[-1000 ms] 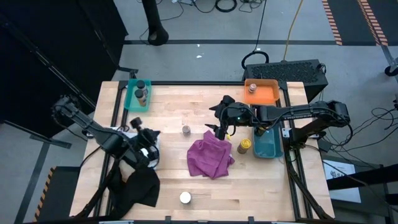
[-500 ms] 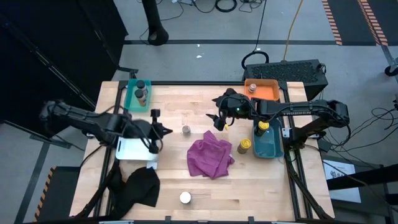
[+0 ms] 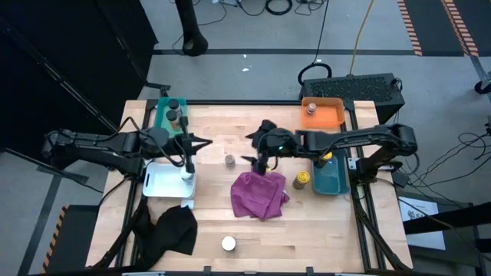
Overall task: Sort spices by type
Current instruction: Put the brown seasoning bottle into the orange bin
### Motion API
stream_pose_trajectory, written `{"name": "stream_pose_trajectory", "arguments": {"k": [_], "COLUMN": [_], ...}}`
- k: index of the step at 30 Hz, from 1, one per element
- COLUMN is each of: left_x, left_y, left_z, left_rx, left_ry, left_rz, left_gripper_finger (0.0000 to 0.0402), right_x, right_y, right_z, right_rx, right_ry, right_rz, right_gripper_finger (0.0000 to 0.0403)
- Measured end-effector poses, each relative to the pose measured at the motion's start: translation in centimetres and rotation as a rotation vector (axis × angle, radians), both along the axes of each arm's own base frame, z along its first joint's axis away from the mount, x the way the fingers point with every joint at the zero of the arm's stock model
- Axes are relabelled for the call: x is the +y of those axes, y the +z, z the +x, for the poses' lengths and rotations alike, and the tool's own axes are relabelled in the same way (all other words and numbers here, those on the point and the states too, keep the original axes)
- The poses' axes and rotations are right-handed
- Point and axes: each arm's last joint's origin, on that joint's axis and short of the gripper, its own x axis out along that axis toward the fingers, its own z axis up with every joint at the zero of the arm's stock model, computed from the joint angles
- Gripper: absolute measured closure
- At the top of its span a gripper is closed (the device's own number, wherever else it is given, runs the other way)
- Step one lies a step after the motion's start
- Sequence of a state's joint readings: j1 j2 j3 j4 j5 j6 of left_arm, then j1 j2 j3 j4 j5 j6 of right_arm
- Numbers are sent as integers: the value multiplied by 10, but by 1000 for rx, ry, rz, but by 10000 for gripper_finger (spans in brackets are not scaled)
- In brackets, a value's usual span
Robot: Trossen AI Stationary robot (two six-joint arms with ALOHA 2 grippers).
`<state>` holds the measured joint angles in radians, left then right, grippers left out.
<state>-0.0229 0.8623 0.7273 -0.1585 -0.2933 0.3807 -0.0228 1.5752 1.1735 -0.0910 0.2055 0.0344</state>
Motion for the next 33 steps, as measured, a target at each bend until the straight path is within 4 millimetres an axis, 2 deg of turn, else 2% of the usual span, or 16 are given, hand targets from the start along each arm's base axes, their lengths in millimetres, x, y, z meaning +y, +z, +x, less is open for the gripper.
{"name": "stream_pose_trajectory", "arguments": {"k": [7, 13, 24, 30, 33], "left_x": [3, 5, 10, 10, 10], "left_y": [-2, -2, -2, -2, -2], "left_z": [-1, -1, -1, -1, -1], "left_rx": [25, 26, 26, 25, 25], "left_ry": [17, 28, 47, 45, 43], "left_rz": [23, 29, 26, 24, 23], "left_gripper_finger": [387, 386, 386, 386, 386], "right_x": [1, -8, -19, -19, -19], "right_y": [-34, -70, -117, -136, -139], "right_z": [41, 65, 83, 89, 89], "right_rx": [90, 164, 192, 194, 206], "right_ry": [5, -31, -28, 9, 6], "right_rz": [4, 42, 89, 80, 80], "right_gripper_finger": [64, 64, 64, 64, 64]}}
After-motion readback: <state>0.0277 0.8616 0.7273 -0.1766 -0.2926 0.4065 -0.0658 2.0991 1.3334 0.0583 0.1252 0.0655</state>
